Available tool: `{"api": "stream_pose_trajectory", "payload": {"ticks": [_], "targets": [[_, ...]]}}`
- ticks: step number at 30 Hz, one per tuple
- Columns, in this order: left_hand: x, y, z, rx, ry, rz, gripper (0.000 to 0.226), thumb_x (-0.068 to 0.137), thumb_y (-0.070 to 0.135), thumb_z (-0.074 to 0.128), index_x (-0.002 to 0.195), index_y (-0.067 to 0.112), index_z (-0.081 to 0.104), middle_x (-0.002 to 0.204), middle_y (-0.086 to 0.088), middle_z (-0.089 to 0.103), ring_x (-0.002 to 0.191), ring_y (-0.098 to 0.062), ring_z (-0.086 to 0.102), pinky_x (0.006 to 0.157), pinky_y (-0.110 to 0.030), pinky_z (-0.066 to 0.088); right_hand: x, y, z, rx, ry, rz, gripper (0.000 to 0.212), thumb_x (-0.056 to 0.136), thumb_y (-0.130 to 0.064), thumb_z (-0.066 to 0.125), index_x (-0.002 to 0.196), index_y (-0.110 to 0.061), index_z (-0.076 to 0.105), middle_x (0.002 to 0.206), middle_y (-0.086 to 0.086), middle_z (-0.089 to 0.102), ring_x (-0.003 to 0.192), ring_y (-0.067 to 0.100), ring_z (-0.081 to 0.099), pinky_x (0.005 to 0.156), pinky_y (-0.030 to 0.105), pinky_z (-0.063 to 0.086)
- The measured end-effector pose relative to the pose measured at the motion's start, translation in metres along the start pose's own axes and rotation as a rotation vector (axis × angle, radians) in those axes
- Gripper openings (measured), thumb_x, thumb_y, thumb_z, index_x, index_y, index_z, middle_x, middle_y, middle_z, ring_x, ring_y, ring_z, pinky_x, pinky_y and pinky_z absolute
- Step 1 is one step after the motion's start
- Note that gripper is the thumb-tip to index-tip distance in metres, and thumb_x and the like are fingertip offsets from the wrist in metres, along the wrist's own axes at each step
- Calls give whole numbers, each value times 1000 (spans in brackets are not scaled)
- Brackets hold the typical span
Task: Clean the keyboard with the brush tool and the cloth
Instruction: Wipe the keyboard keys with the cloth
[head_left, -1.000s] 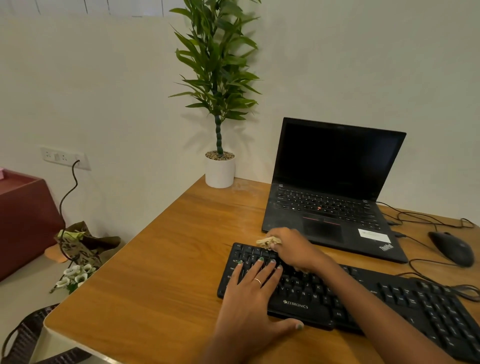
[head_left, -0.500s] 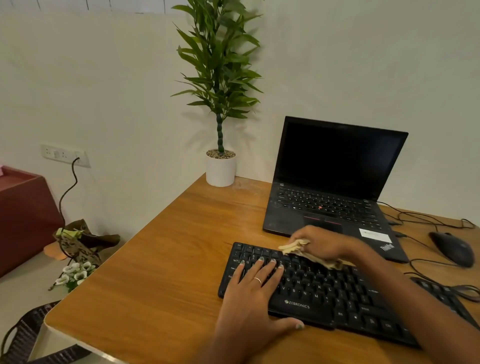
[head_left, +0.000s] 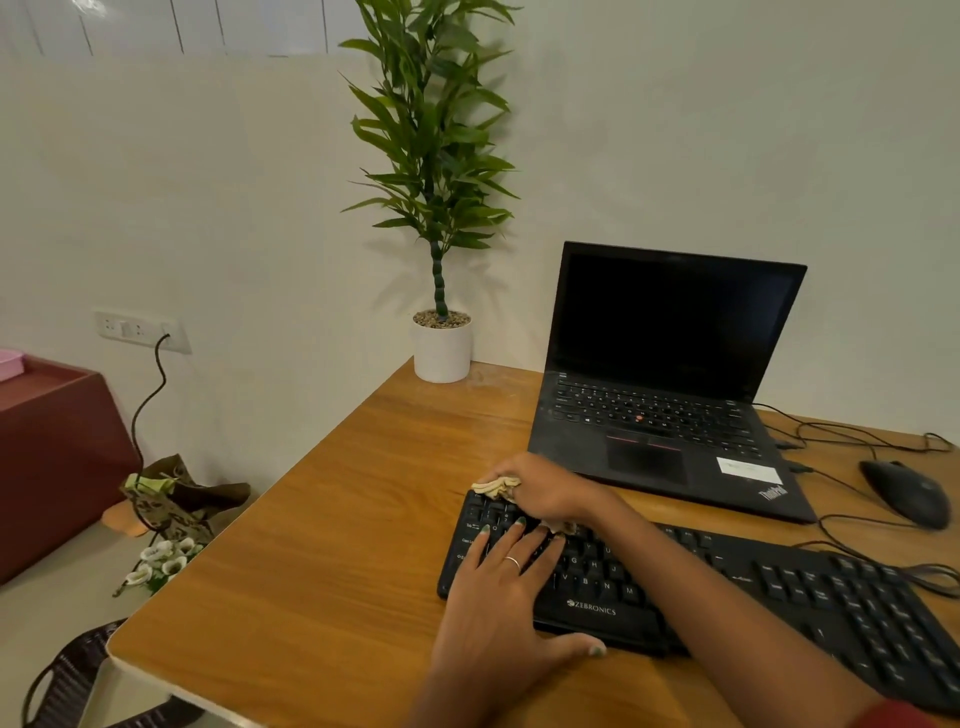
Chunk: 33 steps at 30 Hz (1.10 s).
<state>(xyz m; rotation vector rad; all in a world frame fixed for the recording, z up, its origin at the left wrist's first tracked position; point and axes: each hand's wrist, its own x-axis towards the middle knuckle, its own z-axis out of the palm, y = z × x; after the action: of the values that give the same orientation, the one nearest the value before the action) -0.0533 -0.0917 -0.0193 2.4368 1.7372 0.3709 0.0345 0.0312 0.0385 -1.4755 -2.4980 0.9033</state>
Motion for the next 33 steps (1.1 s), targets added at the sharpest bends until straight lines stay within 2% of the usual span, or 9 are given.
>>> {"api": "stream_pose_trajectory", "payload": {"ticks": [3,6,8,12,14,18,22,26,33], "targets": [[-1,-2,1,12,1,-5,108,65,94,17,155,34,7,162,13,3,148,-7,-6,118,-33,-13,-13,16,-9,14,0,-6,45,93,7,37,123,-19,60,120,8,56,82,18,59,59,14,42],[-1,-2,0,19,-14,-14,109,63,95,13,154,36,2,161,17,-2,147,-4,-11,119,-35,-13,-39,55,-31,17,-17,44,35,94,-4,43,97,-29,67,108,2,63,100,35,58,77,36,47],[0,-1,0,20,-28,-18,109,60,94,10,154,37,-1,161,18,-5,146,-3,-13,119,-35,-15,-63,84,-49,-10,-34,89,33,94,-6,44,87,-30,65,102,3,63,101,34,56,87,43,47],[-1,2,-3,26,-51,-23,110,59,92,9,153,37,-5,161,17,-8,146,-4,-14,118,-35,-16,-108,124,-80,-2,-24,206,36,93,1,44,87,-26,68,97,-3,64,92,13,58,75,17,46],[0,3,-4,34,-57,-23,110,58,92,8,153,37,-5,161,17,-8,146,-4,-14,118,-34,-16,-115,130,-85,10,-16,232,39,92,3,44,87,-26,68,99,-7,64,92,4,56,71,11,42],[-1,2,-2,40,-39,-28,107,62,93,12,153,39,-6,160,18,-8,146,-3,-15,118,-34,-15,-96,114,-68,107,-6,182,37,93,1,42,95,-25,69,104,0,62,95,24,56,78,30,45],[-2,2,-1,59,-16,-31,104,65,93,16,153,40,-4,160,19,-7,146,-2,-14,118,-32,-15,-61,89,-38,152,36,86,43,93,-2,43,89,-35,70,100,8,66,82,28,52,70,39,40],[-3,2,-2,71,-13,-29,102,68,93,18,152,41,-3,160,19,-7,146,-2,-12,117,-31,-17,-61,88,-41,108,7,58,40,91,2,44,101,-27,70,102,0,66,97,35,58,82,49,47],[-2,1,0,70,5,-25,110,56,96,2,151,42,-5,158,22,-10,141,3,-17,115,-28,-17,-138,150,-95,-44,-31,254,27,95,-7,44,104,-19,66,106,-4,59,97,10,52,73,14,39]]}}
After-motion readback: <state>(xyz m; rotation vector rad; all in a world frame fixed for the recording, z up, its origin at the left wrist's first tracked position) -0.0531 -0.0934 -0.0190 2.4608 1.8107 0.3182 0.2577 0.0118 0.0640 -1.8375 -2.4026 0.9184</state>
